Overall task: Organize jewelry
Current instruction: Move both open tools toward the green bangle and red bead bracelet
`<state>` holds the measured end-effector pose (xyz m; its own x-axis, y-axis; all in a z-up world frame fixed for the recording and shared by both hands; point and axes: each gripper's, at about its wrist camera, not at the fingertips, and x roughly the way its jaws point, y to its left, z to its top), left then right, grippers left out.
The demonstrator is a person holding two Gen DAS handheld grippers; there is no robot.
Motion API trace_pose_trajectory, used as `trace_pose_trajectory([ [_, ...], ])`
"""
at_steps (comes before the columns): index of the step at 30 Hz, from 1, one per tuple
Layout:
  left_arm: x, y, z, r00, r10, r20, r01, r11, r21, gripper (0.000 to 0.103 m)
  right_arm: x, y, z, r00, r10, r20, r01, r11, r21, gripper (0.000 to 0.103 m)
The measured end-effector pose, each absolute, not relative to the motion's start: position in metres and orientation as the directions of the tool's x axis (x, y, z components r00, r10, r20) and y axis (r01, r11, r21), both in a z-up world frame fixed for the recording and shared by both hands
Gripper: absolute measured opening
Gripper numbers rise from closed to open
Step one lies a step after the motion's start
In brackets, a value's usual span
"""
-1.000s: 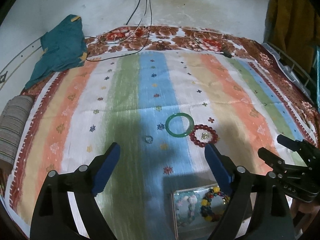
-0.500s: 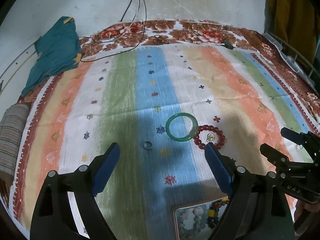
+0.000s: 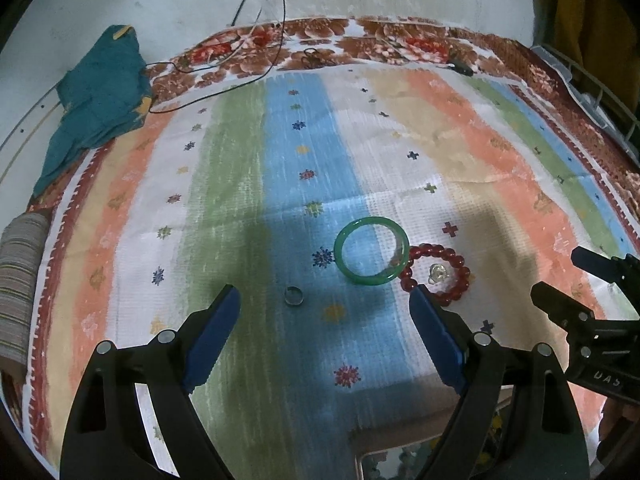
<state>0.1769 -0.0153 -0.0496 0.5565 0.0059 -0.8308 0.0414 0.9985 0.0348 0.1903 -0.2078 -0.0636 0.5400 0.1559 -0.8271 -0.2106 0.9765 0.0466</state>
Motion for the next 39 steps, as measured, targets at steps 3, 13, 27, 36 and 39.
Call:
trace_pose_trajectory([
  [3,0.184,-0.014,-0.055,0.542,-0.005,-0.841,0.042,0.999,0.021,0.085,0.196,-0.207,-0.068,0.526,0.165,-0.834,-0.212,0.976,0.059,0.079],
  [13,0.207,-0.006,-0.073,0.504,-0.013,-0.863,0.021,1.0,-0.003,0.085,0.212,-0.199,-0.081,0.487,0.172,-0.856,-0.234,0.97,0.062,0.079],
  [27,0.229,-0.009,-0.093,0.467,-0.028,-0.884,0.035,0.999,-0.013,0.085,0.234,-0.195,-0.099,0.463,0.136,-0.876,-0.222,0.974,0.034,0.079],
  [36,0.242,-0.005,-0.104,0.452,-0.035,-0.891,0.019,0.999,-0.029,0.085,0.245,-0.192,-0.112,0.437,0.121,-0.891,-0.221,0.975,0.025,0.079],
  [39,0.249,-0.004,-0.108,0.446,-0.04,-0.894,0.018,0.999,-0.035,0.085,0.248,-0.191,-0.116,0.43,0.115,-0.895,-0.22,0.975,0.02,0.079],
])
